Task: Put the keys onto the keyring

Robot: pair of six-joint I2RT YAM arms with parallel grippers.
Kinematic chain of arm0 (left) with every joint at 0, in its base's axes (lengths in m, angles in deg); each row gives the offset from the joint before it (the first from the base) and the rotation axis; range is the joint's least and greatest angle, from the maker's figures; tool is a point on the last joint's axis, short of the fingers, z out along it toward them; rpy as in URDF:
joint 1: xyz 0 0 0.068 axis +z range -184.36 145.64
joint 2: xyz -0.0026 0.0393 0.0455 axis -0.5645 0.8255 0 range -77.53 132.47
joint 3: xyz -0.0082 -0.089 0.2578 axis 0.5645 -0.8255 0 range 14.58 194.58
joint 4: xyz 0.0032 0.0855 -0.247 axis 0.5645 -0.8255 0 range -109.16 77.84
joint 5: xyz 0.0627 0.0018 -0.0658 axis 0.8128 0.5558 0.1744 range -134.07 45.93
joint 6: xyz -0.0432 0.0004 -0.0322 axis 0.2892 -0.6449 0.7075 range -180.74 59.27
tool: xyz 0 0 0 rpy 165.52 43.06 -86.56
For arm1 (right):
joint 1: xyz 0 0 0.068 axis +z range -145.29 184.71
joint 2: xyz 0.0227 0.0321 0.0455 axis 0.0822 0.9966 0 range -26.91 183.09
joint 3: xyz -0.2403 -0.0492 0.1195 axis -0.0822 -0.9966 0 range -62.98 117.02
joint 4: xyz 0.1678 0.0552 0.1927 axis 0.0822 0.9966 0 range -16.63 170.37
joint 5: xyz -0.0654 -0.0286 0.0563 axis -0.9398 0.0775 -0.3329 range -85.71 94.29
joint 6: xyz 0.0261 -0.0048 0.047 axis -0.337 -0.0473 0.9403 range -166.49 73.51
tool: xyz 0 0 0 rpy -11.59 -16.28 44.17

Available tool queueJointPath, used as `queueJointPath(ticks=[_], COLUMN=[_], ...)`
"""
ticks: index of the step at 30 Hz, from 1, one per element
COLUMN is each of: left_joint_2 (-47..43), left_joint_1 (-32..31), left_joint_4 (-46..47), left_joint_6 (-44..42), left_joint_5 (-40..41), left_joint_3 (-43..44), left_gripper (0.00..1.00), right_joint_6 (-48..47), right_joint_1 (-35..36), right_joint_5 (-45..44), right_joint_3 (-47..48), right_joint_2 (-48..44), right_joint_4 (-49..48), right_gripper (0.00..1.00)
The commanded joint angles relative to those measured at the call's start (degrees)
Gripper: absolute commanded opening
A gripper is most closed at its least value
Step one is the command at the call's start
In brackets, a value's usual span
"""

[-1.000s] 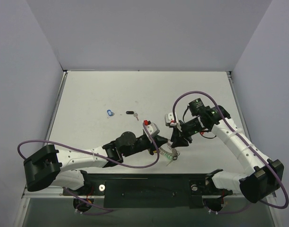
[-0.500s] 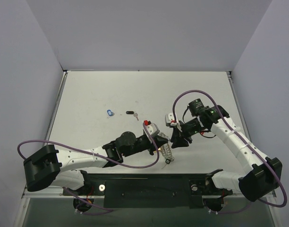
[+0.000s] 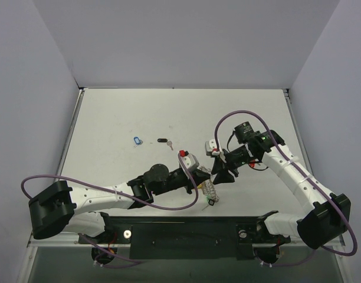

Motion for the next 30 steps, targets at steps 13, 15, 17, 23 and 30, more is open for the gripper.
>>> queueJointPath(ticks=[13,15,17,23,30], left_joint_2=[-2.8,-2.9,-2.9,-3.1,-3.0], left_joint_1=[-0.1,-0.1,-0.1,-0.1,0.2], left_joint_4=[7.8,7.7,7.9,8.2,9.1], left_joint_6=[0.8,0.8,0.9,0.9,1.3], left_joint_5=[-0.9,-0.8,-0.8,-0.7,-0.5], left_joint_3=[-0.1,-0.2,-0.4,-0.9,-1.8], left_gripper=[0.0,0.0,0.0,0.0,0.0], right_joint_6=[-1.8,-2.1,-2.2,-2.7,-3.4], right_joint_1=[0.9,0.8,0.7,0.7,0.7], right_joint_5=[6.5,6.9,6.9,6.9,7.3], right_joint_3=[1.5,1.5,1.3,1.2,1.5], right_joint_2=[-0.6,-0.8,-0.9,-1.0,-1.1], right_joint_4=[2.0,2.5,2.6,3.1,4.3], right_gripper=[0.2,0.18,0.17,0.03,0.0])
